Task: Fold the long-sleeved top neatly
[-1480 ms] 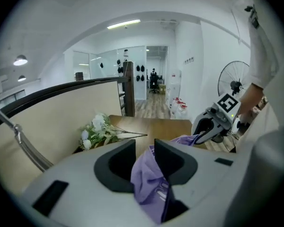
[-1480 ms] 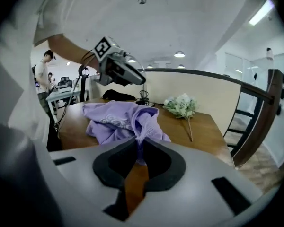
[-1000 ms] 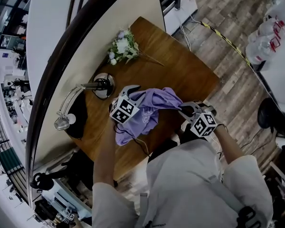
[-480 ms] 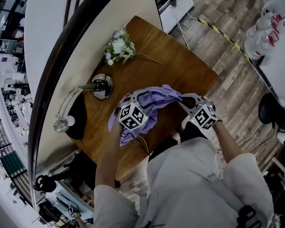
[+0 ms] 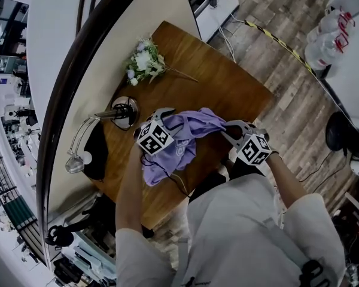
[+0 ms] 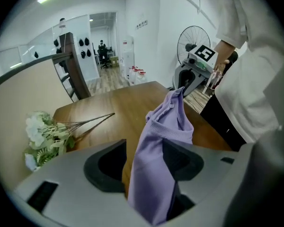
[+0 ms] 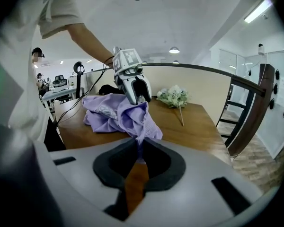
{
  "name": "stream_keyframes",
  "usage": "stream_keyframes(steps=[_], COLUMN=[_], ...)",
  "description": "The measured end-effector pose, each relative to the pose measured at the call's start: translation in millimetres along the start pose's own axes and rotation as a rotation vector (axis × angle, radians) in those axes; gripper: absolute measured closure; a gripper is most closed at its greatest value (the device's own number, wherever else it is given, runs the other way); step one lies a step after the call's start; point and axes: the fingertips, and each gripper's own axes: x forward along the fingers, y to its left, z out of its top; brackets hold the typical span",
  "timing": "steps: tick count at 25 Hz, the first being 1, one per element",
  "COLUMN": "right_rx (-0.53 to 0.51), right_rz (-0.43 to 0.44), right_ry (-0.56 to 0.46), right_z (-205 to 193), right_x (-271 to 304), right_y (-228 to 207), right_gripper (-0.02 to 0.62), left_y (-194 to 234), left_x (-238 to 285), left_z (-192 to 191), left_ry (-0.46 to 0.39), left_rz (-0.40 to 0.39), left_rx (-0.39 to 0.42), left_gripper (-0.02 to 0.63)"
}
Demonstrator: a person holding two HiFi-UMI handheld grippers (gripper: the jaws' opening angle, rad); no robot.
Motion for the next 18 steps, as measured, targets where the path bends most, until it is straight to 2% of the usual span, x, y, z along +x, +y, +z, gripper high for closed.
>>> stream_keyframes(steps=[4,5,6,7,12,18], right_rx=[-0.023,-0.026,-0.030,-0.031,0.001,0.052], right_rz=[-0.015,-0.021,-0.028,-0.035,-0.078,-0.100], right_ry=[0.001,-0.002,-0.005,-0.007,-0.038,-0.104], right_z=[4.3,6.5,8.5,9.9,16.0,42.7], right_x=[-0.5,-2.2,-4.3,-6.4,-11.0,-15.3], right_y=[-4.6,-6.0,-7.4,-8.9,-14.5,-14.9], right_gripper=[0.552,0.552,0.552,0.552,0.554,0.554], left_y=[-10.6,-13.9,-16.7,-18.6,-30.0,-44.7], left_x=[20.4,20.4,18.3,14.6,-20.4,-74.4], left_z=[-4.7,-5.3,-4.1,-1.7,3.2,-5.8], left_ry=[0.046,0.047,0.040,0.027,-0.074,-0.187], left_rz=[-0.088,-0.093,-0.084,-0.061,0.092,0.249], left_rx=[0.007,0.009,0.015,0.023,0.006,-0.096], left_gripper=[0.365,0.378,0.428,0.470,0.560,0.565])
